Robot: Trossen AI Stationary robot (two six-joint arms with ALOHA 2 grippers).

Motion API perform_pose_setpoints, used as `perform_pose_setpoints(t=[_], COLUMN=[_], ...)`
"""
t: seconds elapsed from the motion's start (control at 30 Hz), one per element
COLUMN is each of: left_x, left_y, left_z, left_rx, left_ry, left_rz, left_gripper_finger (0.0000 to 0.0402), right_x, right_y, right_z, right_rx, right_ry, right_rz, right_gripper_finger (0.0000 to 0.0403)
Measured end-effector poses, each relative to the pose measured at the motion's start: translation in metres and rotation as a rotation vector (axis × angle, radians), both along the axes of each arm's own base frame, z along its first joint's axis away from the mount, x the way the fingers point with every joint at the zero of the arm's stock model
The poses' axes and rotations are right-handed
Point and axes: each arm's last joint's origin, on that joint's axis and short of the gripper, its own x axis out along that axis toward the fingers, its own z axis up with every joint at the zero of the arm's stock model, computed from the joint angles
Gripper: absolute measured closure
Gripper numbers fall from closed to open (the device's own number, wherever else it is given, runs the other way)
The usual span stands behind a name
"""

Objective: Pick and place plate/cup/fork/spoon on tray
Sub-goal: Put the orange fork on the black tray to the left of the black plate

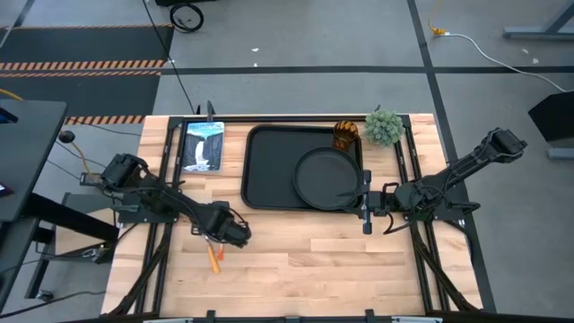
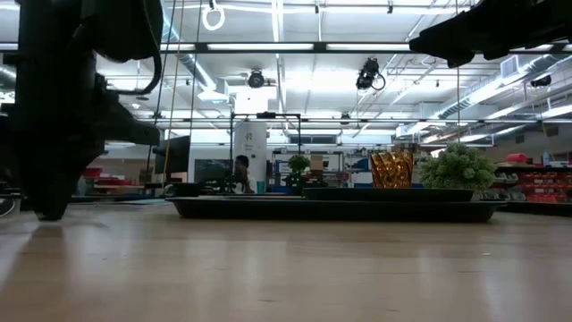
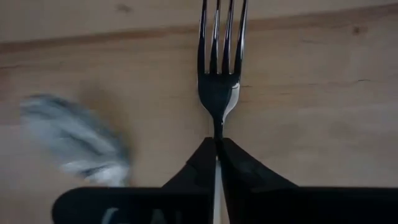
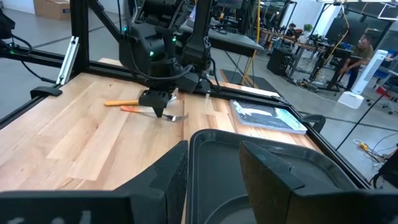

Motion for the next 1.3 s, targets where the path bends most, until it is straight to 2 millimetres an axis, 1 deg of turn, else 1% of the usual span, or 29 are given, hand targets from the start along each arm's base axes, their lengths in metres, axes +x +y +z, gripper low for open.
perform_pose_setpoints(t=[0.17,0.3,0.4,0.53,0.7,0.77,0.87,0.97,1.1,1.17,1.3], left_x=[0.01,0.027,0.039,0.058,0.079,0.087,0.103,0.121,0.143,0.15,0.158], left_y=[-0.001,0.009,0.028,0.064,0.114,0.134,0.161,0.184,0.209,0.218,0.227], left_z=[0.025,0.044,0.055,0.063,0.063,0.058,0.054,0.048,0.039,0.033,0.021], left_rx=[0.036,0.113,0.171,0.223,0.265,0.273,0.287,0.295,0.275,0.251,0.204], left_ry=[0.008,-0.069,-0.094,-0.15,-0.252,-0.262,-0.303,-0.311,-0.301,-0.289,-0.251], left_rz=[-0.01,-0.029,-0.047,-0.078,-0.118,-0.131,-0.155,-0.182,-0.217,-0.227,-0.238], left_gripper_finger=[0.0383,0.0384,0.0383,0.0383,0.0383,0.0383,0.0383,0.0383,0.0383,0.0383,0.0383], right_x=[0.0,0.0,0.0,0.0,0.0,0.0,0.0,0.0,0.0,0.0,0.0], right_y=[0.0,0.0,0.0,0.0,0.0,0.0,0.0,0.0,0.0,0.0,0.0], right_z=[0.0,0.0,0.001,0.001,0.001,0.001,0.001,0.001,0.001,0.001,0.001], right_rx=[0.0,0.002,0.003,0.005,0.005,0.006,0.006,0.007,0.007,0.006,0.005], right_ry=[0.0,-0.004,-0.008,-0.009,-0.009,-0.011,-0.012,-0.014,-0.014,-0.013,-0.01], right_rz=[0.0,0.0,0.0,0.003,0.003,0.003,0.004,0.003,0.003,0.003,0.003], right_gripper_finger=[0.0252,0.0252,0.0252,0.0252,0.0252,0.0252,0.0252,0.0252,0.0252,0.0252,0.0252])
